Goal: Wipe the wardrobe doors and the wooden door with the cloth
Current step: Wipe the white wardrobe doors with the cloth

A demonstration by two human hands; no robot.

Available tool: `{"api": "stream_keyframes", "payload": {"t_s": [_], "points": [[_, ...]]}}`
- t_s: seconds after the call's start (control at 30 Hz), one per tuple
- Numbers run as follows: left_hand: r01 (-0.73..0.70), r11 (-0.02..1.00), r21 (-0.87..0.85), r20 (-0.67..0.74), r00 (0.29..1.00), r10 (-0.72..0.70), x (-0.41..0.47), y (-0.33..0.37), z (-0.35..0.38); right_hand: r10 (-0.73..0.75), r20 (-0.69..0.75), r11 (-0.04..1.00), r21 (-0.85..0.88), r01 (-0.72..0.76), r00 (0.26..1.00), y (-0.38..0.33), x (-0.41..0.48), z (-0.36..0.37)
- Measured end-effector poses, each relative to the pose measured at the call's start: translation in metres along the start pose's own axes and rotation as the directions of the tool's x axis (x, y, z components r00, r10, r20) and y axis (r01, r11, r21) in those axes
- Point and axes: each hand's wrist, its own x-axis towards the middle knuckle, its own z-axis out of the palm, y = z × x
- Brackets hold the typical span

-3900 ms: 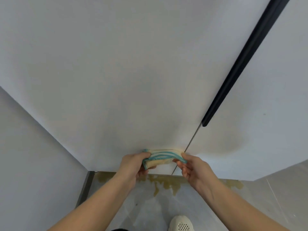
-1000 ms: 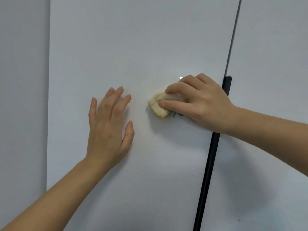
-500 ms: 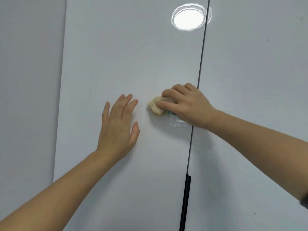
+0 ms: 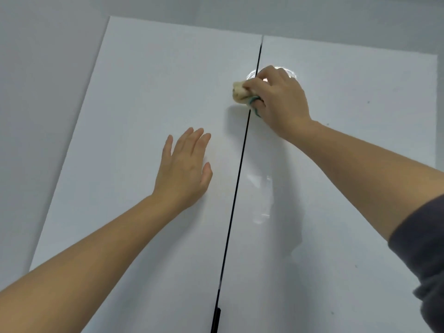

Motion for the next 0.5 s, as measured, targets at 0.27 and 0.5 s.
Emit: {"api": "stream_keyframes", "payload": {"t_s": [0.27, 0.5], "points": [[0.067, 0.998, 0.009, 0.024, 0.997, -0.067, 0.095, 0.040, 0.006, 0.288, -0.011, 0.957, -0.034, -0.288, 0.958, 0.056, 0.027, -0.009], [0.066, 0.998, -0.014, 0.051, 0.997, -0.065, 0.149, 0.049, 0.011, 0.361, -0.025, 0.929, -0.072, -0.362, 0.932, 0.061, 0.060, 0.007]]}}
